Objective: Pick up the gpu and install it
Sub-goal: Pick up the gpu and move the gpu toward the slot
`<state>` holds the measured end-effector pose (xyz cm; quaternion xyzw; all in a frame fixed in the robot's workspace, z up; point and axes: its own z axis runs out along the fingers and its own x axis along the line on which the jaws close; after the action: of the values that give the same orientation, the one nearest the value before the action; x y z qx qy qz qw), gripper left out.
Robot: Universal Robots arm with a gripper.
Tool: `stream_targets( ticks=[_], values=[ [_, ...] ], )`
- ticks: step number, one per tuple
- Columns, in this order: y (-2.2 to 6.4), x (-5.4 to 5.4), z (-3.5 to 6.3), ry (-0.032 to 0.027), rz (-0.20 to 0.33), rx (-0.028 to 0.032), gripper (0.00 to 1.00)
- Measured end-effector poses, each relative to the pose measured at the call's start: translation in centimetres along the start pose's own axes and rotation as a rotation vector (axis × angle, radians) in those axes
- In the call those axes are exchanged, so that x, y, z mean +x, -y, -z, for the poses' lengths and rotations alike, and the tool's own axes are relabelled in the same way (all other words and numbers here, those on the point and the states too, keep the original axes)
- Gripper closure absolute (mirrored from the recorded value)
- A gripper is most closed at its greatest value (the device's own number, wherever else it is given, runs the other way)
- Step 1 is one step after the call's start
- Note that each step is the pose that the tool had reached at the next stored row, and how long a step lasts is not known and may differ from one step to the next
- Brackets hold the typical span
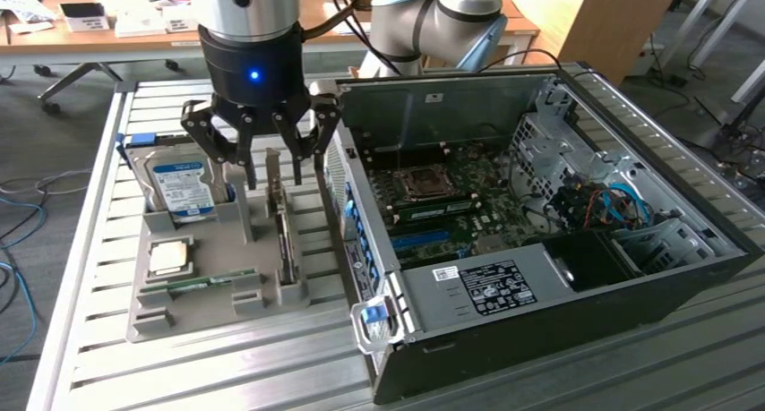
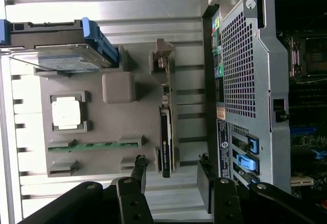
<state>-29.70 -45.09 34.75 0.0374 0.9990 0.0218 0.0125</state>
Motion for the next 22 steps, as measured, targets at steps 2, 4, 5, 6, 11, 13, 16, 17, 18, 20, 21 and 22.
stream_targets(
  ticks=[2,4,5,6,11,13,16,17,18,20,21,22],
  values=[
    [0.0,0.0,-0.01,0.0001,0.0,-0.0001,0.47],
    [0.0,0.0,-0.04,0.0002,0.0,-0.0002,0.47],
    [0.0,0.0,-0.09,0.0003,0.0,-0.0004,0.47],
    [0.0,0.0,-0.13,0.0002,0.0,-0.0002,0.47],
    [0.02,0.0,-0.55,0.0001,0.0,-0.0002,0.47],
    [0.03,0.0,-0.77,0.0001,0.0,-0.0001,0.47],
    [0.05,0.0,-1.09,0.0001,0.0,-0.0001,0.47],
    [0.05,0.0,-1.19,0.0001,0.0,-0.0001,0.47],
    [0.06,0.0,-1.29,0.0002,0.0,-0.0001,0.47],
    [0.06,0.0,-1.47,0.0001,0.0,-0.0001,0.47],
    [0.07,0.0,-1.56,0.0,0.0,0.0,0.47],
    [0.07,0.0,-1.62,0.0,0.0,0.0,0.47]
  ],
)
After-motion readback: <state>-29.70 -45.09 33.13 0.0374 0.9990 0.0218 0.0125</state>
